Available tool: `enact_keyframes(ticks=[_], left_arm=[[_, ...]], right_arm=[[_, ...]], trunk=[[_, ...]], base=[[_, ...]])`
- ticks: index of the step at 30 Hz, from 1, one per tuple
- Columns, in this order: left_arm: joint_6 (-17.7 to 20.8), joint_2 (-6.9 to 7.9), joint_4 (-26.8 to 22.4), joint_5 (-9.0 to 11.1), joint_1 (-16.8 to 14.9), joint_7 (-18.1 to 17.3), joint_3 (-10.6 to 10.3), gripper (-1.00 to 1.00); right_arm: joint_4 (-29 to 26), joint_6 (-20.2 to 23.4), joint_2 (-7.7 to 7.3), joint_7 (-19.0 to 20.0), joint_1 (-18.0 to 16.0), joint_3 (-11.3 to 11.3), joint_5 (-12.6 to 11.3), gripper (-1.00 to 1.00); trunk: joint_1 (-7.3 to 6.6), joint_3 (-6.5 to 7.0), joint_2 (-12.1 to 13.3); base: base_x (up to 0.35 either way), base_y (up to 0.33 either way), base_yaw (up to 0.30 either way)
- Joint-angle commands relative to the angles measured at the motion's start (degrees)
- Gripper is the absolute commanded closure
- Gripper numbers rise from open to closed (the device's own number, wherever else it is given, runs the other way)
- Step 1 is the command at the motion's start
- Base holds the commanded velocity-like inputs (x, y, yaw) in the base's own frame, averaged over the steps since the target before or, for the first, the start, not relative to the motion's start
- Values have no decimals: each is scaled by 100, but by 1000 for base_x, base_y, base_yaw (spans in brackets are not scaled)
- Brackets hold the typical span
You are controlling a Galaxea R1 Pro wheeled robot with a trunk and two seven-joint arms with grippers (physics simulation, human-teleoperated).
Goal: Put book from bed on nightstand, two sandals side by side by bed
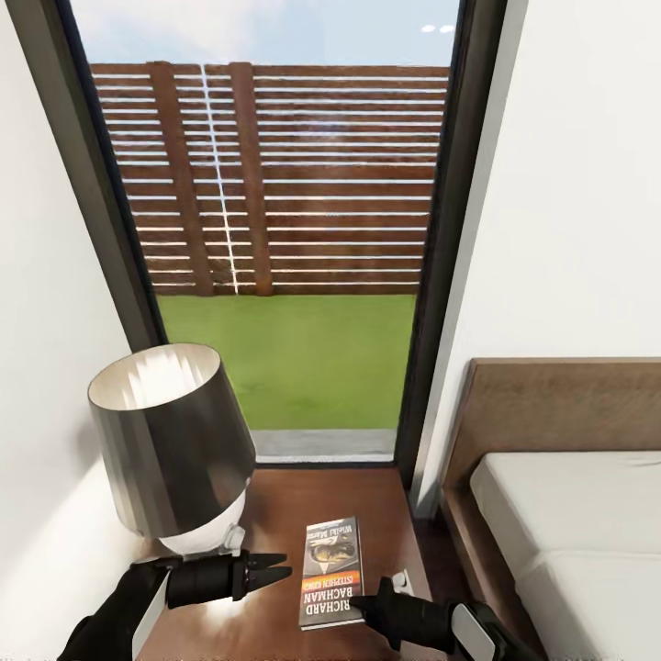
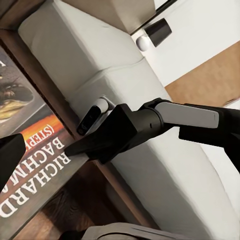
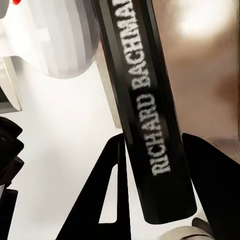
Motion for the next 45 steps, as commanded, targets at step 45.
enact_keyframes(ticks=[45], left_arm=[[60, 1, 0, 9, -3, -18, 1, -100]], right_arm=[[-2, 34, 0, -1, -3, 5, -39, 100]], trunk=[[856, -706, -1568]], base=[[0, 0, 0]])
